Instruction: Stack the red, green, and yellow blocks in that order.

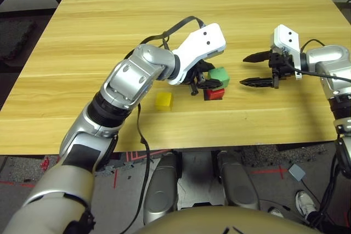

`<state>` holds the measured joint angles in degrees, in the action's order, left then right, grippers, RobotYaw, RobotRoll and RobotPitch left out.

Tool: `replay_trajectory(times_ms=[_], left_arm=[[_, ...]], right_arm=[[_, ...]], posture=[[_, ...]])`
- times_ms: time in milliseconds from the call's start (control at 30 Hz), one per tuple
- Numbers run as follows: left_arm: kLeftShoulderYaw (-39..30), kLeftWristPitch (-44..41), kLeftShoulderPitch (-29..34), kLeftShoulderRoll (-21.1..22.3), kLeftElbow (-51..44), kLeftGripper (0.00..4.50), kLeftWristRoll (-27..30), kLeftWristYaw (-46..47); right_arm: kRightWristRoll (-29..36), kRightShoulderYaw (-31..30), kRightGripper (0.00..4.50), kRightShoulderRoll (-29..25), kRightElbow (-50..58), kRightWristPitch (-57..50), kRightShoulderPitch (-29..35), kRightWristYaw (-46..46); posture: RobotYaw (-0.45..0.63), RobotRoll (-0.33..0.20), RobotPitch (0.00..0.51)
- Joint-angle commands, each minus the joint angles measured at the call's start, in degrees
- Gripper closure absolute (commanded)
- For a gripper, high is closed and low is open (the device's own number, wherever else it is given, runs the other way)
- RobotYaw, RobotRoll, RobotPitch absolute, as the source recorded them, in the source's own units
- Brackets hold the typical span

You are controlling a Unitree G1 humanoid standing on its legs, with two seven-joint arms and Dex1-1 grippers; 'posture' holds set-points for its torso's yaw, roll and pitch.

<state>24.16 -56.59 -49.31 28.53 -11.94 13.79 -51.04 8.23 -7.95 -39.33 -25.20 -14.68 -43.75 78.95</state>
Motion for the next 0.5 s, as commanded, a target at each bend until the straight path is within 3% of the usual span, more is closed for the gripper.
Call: replay_trajectory(times_ms=[33, 500], left_arm=[[1.66, 2.51, 0.5, 0.1, 1.05, 2.49, -1.07, -0.24], [3.3, 2.33, 1.96, 0.62, -1.25, 2.49, -1.25, -1.26]], right_arm=[[1.22, 1.11, 0.0, -0.76, 1.21, -0.86, 0.91, -0.13], [1.88, 0.85, 0.0, -1.36, 0.81, -1.18, 0.34, -1.24]], posture=[[0.18, 0.029, 0.2], [0.18, 0.032, 0.205]])
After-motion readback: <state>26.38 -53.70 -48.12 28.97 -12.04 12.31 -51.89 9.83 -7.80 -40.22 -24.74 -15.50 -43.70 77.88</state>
